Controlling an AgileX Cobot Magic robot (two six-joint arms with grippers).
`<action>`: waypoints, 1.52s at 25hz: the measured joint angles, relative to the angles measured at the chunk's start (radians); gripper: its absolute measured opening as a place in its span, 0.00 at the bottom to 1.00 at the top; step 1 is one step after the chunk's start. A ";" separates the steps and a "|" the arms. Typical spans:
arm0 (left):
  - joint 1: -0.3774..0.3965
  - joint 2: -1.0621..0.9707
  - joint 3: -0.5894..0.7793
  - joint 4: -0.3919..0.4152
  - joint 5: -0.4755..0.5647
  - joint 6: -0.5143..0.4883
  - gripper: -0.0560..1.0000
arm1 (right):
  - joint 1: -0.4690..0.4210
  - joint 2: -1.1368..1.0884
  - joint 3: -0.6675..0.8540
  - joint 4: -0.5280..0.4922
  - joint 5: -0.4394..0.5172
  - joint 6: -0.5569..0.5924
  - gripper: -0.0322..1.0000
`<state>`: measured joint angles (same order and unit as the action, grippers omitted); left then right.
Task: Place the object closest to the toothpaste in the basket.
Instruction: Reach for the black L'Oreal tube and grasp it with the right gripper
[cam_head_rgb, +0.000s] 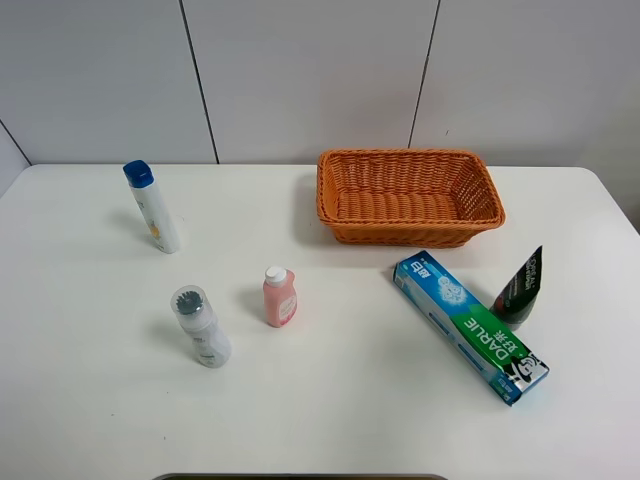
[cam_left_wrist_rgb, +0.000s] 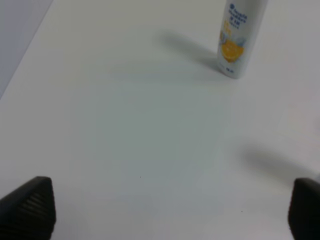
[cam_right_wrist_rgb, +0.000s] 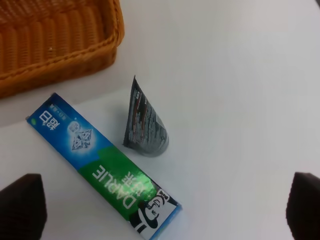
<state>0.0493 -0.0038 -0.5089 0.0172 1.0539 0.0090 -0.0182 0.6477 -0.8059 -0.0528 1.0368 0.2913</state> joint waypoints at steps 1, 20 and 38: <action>0.000 0.000 0.000 0.000 0.000 0.000 0.94 | 0.000 0.040 -0.008 0.000 -0.010 0.001 0.99; 0.000 0.000 0.000 0.000 0.000 0.000 0.94 | 0.000 0.612 -0.018 0.109 -0.240 0.029 0.99; 0.000 0.000 0.000 0.000 0.000 0.000 0.94 | 0.001 0.912 -0.019 0.109 -0.356 0.029 0.99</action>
<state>0.0493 -0.0038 -0.5089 0.0172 1.0539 0.0090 -0.0170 1.5593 -0.8250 0.0563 0.6804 0.3202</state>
